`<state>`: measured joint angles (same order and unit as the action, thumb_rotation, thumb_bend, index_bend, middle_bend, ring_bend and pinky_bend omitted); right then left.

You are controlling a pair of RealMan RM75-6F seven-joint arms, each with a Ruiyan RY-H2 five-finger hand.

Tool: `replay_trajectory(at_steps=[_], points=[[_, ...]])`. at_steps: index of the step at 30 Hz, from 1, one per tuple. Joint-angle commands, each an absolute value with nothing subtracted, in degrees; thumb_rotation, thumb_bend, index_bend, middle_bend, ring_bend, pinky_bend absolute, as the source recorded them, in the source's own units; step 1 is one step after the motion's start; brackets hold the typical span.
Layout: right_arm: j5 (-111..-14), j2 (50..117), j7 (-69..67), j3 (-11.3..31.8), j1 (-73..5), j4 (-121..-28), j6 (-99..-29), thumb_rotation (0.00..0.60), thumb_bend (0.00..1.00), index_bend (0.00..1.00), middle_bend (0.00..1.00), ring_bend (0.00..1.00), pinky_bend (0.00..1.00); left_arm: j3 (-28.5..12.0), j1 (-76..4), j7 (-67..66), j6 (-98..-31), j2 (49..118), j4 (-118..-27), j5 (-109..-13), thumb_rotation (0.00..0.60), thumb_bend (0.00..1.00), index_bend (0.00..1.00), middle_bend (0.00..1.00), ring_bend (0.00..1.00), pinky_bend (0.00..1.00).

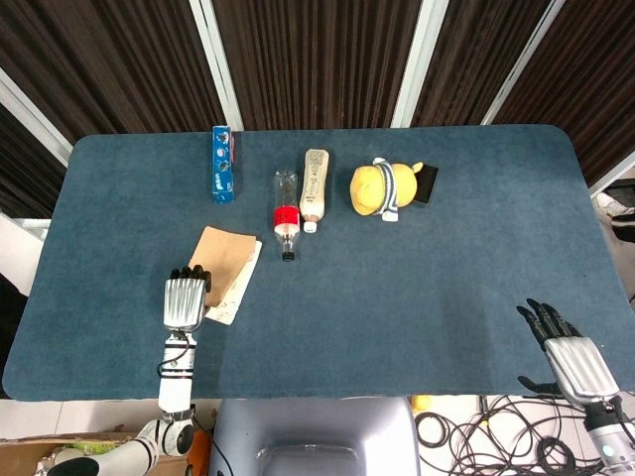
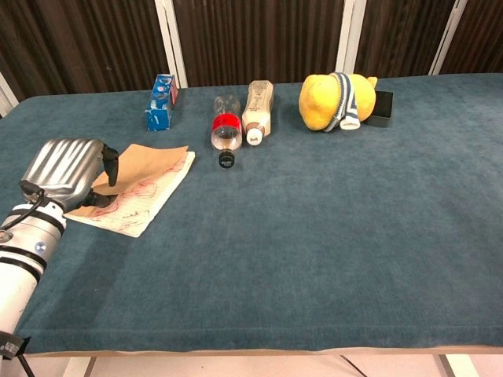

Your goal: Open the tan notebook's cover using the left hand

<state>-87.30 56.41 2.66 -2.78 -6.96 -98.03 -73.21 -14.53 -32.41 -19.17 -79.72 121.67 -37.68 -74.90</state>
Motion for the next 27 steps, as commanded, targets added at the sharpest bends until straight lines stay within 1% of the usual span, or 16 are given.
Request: replay_trajectory(at_steps=[1, 5, 10, 15, 18, 27], points=[[-87.5, 56.2, 2.5, -2.9, -7.0, -98.1, -73.1, 0.600, 0.00, 0.00, 0.00, 0.00, 0.24, -15.5, -33.0, -18.5, -80.1, 121.2, -37.7, -75.0, 0.600, 0.40, 0.70, 0.51, 0.47, 0.51], [-87.5, 56.2, 2.4, -2.9, -7.0, -98.1, -73.2, 0.600, 0.00, 0.00, 0.00, 0.00, 0.24, -16.7, -33.5, -18.5, -79.8, 119.7, -39.2, -74.4, 0.600, 0.40, 0.70, 0.51, 0.47, 0.51], [-87.3, 56.2, 2.4, -2.9, -7.0, -98.2, -73.2, 0.600, 0.00, 0.00, 0.00, 0.00, 0.24, -19.3, -34.9, -19.7, -76.6, 116.8, -40.5, -72.0, 0.600, 0.40, 0.70, 0.51, 0.47, 0.51], [-87.2, 56.2, 2.6, -2.9, -7.1, -98.2, -73.0, 0.600, 0.00, 0.00, 0.00, 0.00, 0.24, -22.7, -36.5, -20.3, -72.8, 115.2, -39.4, -68.3, 0.600, 0.40, 0.70, 0.51, 0.47, 0.51], [-87.1, 56.2, 2.7, -2.9, -7.3, -98.3, -72.7, 0.600, 0.00, 0.00, 0.00, 0.00, 0.24, -24.5, -37.2, -20.3, -71.8, 114.5, -38.3, -66.4, 0.600, 0.40, 0.70, 0.51, 0.47, 0.51], [-86.4, 56.1, 2.7, -2.7, -7.5, -98.5, -72.2, 0.600, 0.00, 0.00, 0.00, 0.00, 0.24, -27.1, -39.2, -20.2, -68.1, 114.3, -33.3, -62.2, 0.600, 0.40, 0.70, 0.51, 0.47, 0.52]])
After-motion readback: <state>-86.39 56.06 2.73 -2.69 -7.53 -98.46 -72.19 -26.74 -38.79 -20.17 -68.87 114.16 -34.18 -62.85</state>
